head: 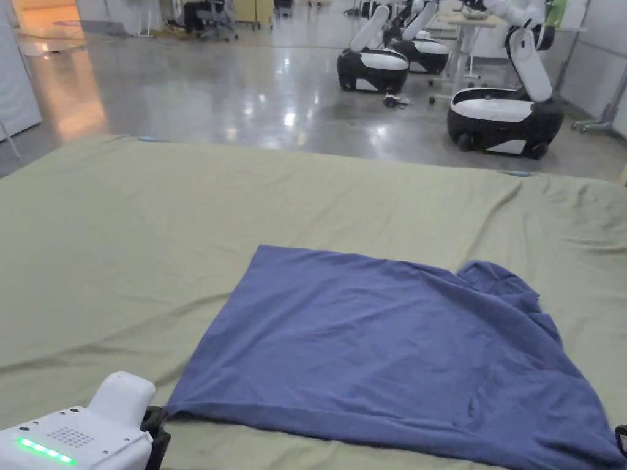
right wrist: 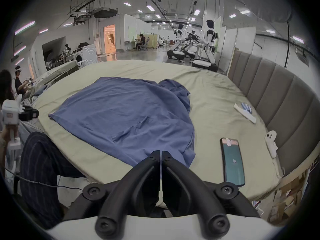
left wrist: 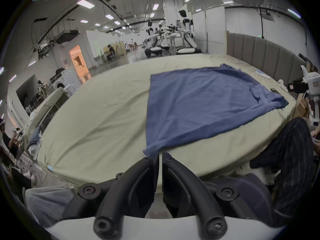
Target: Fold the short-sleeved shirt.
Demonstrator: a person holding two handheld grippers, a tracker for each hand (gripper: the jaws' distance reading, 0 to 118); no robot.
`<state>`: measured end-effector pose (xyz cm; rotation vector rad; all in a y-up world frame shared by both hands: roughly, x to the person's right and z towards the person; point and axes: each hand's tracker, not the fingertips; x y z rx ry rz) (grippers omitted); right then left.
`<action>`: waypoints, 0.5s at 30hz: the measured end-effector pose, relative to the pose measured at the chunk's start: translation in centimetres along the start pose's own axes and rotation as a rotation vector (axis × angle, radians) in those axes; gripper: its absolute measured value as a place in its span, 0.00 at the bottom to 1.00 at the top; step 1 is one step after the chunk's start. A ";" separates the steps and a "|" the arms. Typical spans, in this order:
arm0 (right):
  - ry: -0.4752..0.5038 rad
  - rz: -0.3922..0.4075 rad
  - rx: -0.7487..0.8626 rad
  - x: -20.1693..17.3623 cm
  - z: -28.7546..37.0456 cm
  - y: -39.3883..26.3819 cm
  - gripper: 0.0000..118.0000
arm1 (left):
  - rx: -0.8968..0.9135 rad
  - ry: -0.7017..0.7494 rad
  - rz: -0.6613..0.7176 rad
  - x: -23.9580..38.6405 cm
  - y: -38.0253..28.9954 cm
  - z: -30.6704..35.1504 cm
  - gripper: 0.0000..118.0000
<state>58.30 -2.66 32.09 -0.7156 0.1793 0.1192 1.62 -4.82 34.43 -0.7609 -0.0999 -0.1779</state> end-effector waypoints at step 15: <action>-0.010 -0.044 -0.065 0.6 -2.0 -0.7 0.03 | -0.091 -0.029 -0.080 -2.5 0.1 -10.3 0.67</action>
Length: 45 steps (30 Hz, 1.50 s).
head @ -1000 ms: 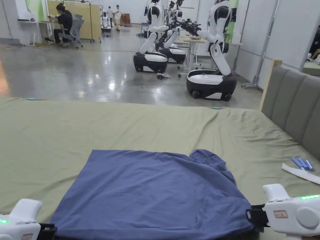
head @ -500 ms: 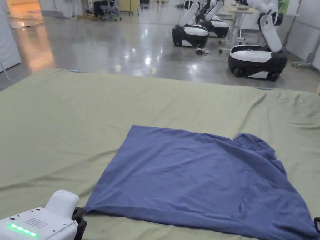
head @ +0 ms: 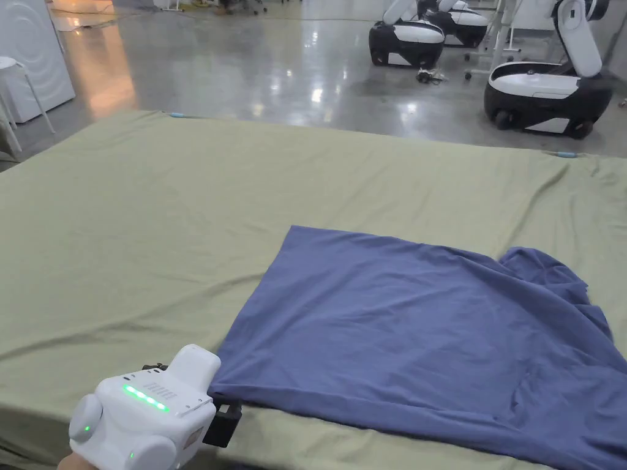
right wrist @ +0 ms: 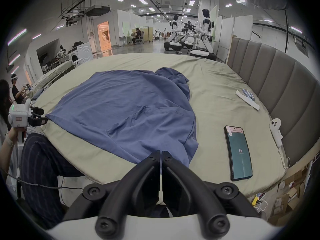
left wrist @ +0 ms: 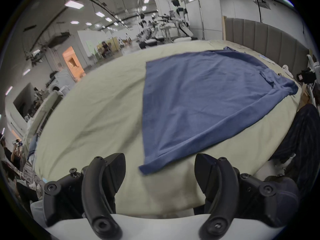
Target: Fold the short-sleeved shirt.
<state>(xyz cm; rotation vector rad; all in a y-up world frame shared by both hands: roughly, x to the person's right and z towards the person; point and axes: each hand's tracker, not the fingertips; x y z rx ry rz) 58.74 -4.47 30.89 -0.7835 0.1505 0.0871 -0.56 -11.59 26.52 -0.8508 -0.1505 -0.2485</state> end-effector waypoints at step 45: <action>-0.058 -0.139 -0.024 6.2 -8.1 13.4 0.03 | 0.030 -0.022 0.132 -0.6 19.5 -0.8 0.06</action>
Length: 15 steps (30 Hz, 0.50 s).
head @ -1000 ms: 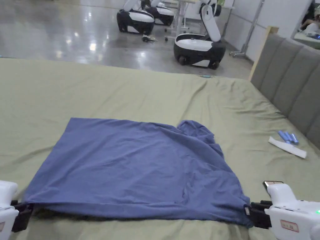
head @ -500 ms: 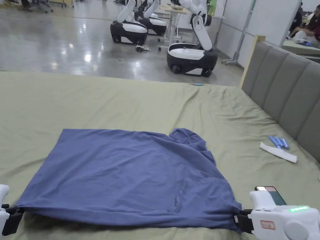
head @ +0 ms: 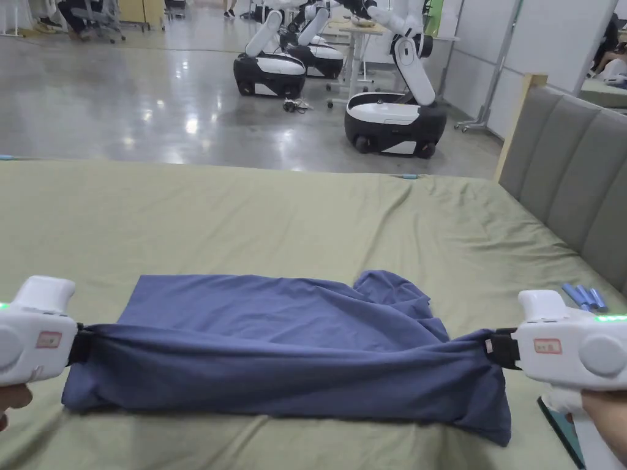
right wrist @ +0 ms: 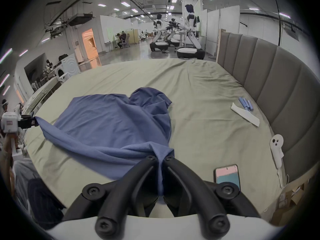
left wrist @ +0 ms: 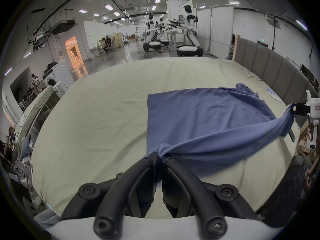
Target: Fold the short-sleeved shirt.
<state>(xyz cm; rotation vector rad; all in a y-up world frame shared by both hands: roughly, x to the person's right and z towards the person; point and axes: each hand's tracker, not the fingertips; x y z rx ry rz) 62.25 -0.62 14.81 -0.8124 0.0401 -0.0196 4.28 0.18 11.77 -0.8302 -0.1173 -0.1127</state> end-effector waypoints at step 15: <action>0.014 -0.034 -0.116 -0.7 -4.6 -0.1 0.96 | 0.032 -0.022 -0.009 1.6 -1.0 -2.7 0.68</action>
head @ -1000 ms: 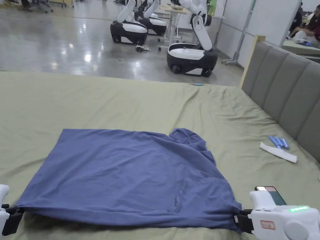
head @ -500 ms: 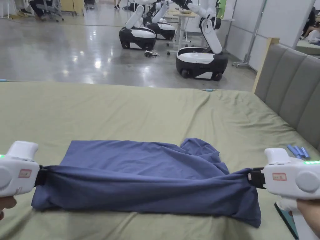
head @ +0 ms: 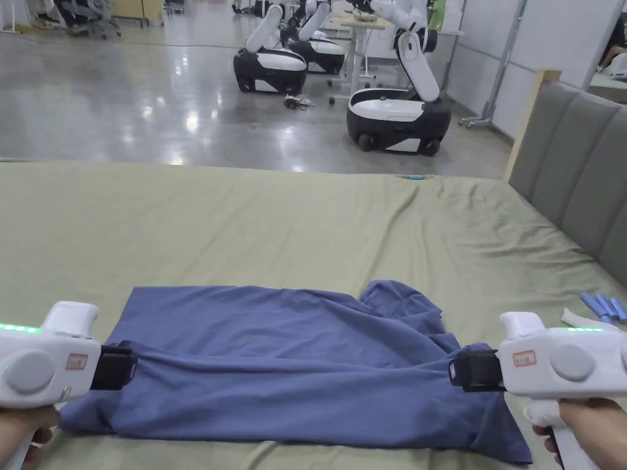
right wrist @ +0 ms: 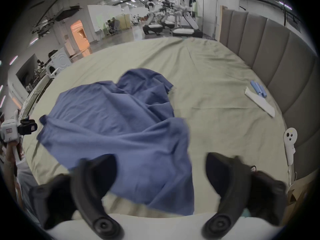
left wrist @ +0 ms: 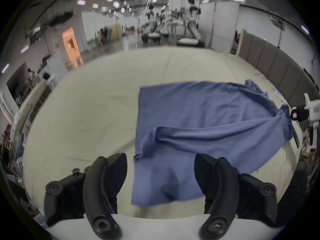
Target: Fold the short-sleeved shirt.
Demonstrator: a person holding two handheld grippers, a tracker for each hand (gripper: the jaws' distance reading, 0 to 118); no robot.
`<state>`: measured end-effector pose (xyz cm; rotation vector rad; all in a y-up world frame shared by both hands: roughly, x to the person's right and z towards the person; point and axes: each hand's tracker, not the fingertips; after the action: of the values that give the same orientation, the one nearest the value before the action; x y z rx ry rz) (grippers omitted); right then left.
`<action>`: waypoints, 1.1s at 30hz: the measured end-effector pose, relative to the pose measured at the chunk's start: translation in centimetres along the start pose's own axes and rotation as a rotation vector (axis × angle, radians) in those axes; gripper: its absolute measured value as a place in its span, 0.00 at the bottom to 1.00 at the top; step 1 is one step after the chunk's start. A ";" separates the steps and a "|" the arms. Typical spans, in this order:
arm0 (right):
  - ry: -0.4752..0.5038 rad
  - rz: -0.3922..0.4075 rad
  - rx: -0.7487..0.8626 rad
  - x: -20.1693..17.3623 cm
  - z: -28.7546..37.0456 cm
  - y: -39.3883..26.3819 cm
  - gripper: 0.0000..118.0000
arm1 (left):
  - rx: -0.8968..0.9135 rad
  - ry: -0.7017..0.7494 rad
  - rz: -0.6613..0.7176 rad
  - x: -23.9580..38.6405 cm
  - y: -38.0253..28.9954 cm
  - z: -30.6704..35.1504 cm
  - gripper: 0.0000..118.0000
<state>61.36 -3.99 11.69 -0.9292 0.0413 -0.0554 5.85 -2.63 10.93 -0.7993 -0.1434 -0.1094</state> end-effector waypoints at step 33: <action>-0.119 0.024 0.087 -3.4 8.3 -8.3 0.03 | -0.161 0.051 -0.035 -2.8 -3.7 -5.9 0.08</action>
<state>58.19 -2.10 23.35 -0.8437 -0.0598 0.0206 3.07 -9.32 9.06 -0.9535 -0.1013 -0.1763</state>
